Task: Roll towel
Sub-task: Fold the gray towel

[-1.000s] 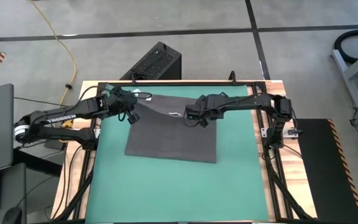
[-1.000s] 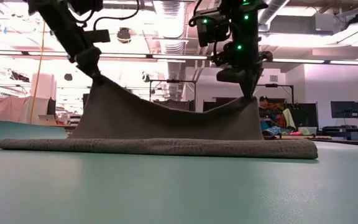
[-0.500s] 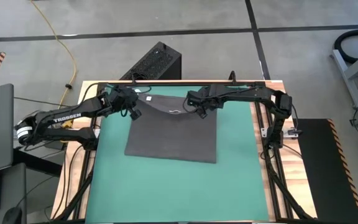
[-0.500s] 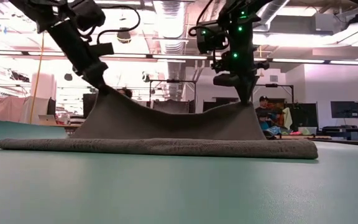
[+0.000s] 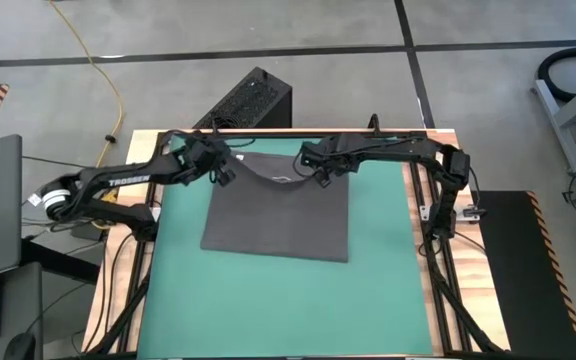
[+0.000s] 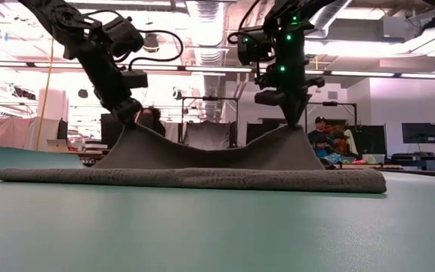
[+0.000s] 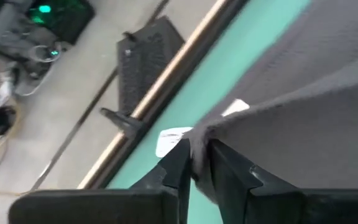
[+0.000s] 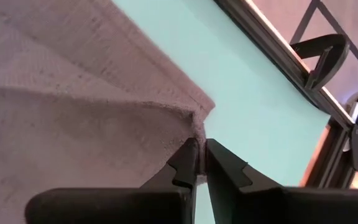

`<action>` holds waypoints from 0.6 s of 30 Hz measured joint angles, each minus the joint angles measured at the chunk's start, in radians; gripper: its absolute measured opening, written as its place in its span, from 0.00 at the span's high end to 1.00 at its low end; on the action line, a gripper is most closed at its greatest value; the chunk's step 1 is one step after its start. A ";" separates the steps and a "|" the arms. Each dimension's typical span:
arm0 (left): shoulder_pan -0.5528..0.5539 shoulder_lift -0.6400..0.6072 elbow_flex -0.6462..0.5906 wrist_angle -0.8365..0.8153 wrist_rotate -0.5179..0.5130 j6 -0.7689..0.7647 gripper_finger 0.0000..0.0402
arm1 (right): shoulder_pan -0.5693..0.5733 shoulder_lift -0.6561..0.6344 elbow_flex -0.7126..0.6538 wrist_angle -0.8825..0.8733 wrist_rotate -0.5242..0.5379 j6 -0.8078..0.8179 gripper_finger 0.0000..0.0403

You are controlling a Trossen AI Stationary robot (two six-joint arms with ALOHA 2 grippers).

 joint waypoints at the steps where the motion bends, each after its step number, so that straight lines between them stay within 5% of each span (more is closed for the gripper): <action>1: 0.001 0.004 0.000 0.007 -0.006 0.000 0.85 | -0.008 0.000 0.000 0.007 -0.001 -0.002 0.87; 8: 0.042 0.005 0.000 0.078 0.047 0.028 0.77 | -0.057 0.000 0.000 0.037 -0.027 -0.006 0.87; 13: 0.071 0.005 0.000 0.085 0.101 0.023 0.72 | -0.098 0.000 0.000 0.044 -0.137 -0.030 0.86; 18: 0.073 0.004 0.000 0.082 0.128 0.021 0.71 | -0.117 0.000 -0.001 0.076 -0.146 -0.066 0.78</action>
